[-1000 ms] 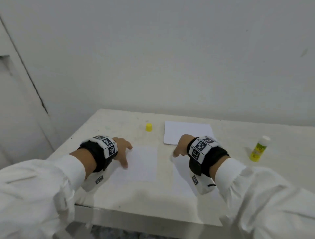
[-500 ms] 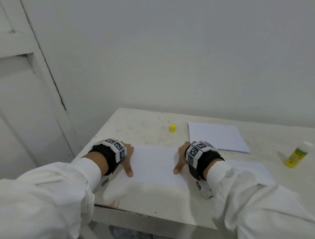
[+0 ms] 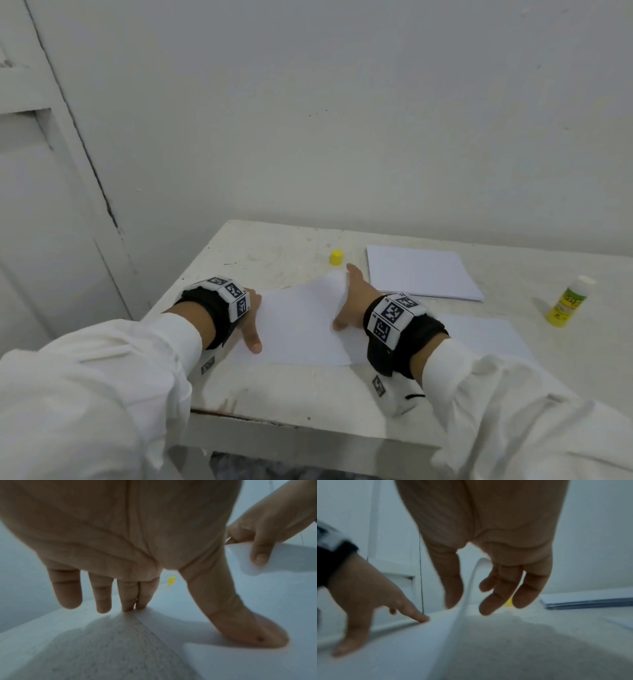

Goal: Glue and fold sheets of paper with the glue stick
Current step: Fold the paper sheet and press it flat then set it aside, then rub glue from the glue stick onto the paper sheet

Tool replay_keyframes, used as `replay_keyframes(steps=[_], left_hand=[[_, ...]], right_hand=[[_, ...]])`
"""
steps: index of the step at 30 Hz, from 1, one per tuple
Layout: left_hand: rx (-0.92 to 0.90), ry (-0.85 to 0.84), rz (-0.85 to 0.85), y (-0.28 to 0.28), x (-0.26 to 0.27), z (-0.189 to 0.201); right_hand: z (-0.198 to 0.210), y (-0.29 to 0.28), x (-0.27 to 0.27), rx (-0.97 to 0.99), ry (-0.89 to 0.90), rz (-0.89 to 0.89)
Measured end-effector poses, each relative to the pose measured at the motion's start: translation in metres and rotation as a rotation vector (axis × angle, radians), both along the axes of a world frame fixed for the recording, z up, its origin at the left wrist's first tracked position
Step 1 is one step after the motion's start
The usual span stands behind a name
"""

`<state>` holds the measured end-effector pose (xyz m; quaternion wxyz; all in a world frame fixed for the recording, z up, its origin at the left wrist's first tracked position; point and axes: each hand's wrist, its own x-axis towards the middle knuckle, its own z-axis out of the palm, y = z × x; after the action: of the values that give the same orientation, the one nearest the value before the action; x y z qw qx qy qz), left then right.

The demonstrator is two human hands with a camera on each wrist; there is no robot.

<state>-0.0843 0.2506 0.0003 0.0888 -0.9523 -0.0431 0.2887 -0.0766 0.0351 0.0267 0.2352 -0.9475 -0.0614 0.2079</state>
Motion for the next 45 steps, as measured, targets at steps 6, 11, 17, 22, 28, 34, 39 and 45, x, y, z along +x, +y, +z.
replay_keyframes(steps=[6, 11, 17, 22, 28, 34, 39, 45], left_hand=[[-0.131, -0.050, 0.127, -0.002, -0.005, 0.004], [-0.463, -0.273, 0.334, -0.010, -0.015, 0.005], [-1.006, -0.411, 0.341, -0.070, -0.015, 0.023], [-1.031, -0.318, 0.248, -0.146, -0.010, 0.021], [-0.942, -0.199, 0.214, -0.207, -0.002, 0.011], [-0.795, -0.157, 0.189, -0.229, -0.006, 0.001], [-0.729, -0.180, 0.213, -0.233, -0.010, -0.005], [-0.747, -0.173, 0.234, -0.235, -0.013, -0.005]], right_hand=[[-0.007, 0.001, -0.012, 0.091, -0.076, -0.116], [-0.001, -0.026, -0.018, 0.168, -0.136, -0.126], [0.016, -0.105, -0.009, 0.288, -0.125, -0.293], [0.018, -0.181, -0.003, 0.242, -0.088, -0.376], [0.004, -0.240, 0.003, 0.177, -0.062, -0.417], [-0.015, -0.266, 0.005, 0.065, -0.011, -0.376], [-0.022, -0.268, 0.007, 0.037, 0.066, -0.354], [-0.021, -0.268, 0.010, -0.106, 0.093, -0.325]])
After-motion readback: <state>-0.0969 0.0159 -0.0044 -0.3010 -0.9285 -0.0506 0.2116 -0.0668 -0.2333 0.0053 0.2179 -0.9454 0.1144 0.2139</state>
